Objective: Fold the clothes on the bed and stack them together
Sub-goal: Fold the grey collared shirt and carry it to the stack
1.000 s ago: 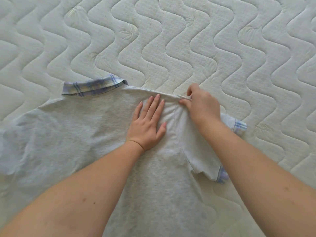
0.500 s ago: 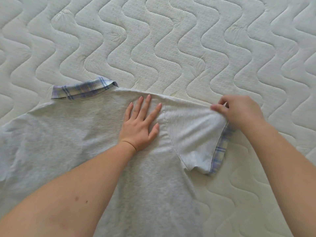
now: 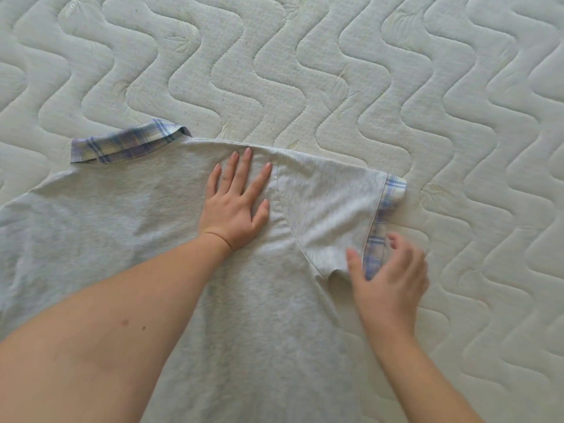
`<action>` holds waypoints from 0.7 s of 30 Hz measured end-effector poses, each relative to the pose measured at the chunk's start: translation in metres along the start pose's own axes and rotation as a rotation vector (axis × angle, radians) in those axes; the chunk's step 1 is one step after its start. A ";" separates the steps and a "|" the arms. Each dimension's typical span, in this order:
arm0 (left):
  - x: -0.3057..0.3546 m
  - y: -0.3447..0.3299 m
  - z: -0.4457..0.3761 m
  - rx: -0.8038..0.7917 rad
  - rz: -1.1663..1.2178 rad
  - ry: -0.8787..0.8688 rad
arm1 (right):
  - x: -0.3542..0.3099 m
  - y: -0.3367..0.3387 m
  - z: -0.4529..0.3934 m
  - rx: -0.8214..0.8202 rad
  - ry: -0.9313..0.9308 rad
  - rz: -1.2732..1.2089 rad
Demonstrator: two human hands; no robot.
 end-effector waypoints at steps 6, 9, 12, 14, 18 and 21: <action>0.000 0.001 0.000 0.007 0.019 0.004 | -0.026 -0.065 0.052 -0.359 0.536 0.246; -0.001 0.001 0.000 -0.006 0.022 0.011 | -0.006 -0.076 0.043 -0.438 0.408 0.403; -0.001 0.006 -0.003 -0.029 0.029 0.007 | 0.021 -0.070 0.041 -0.445 0.356 0.508; -0.001 0.011 -0.002 -0.059 0.028 0.008 | 0.030 -0.063 0.045 -0.457 0.304 0.520; -0.007 0.024 -0.006 -0.214 0.143 -0.037 | 0.029 -0.047 0.055 -0.469 0.228 0.535; -0.022 0.048 -0.003 -0.247 0.478 0.024 | 0.010 -0.039 0.064 -0.378 0.223 0.511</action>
Point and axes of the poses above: each hand's wrist, its own z-axis away from the middle knuckle, its own y-axis out of the back of the hand, x = y × z, the point moved 3 cm from there along -z, towards the middle knuckle, and after that the axes turned 15 degrees about -z, right-handed, at the moved point
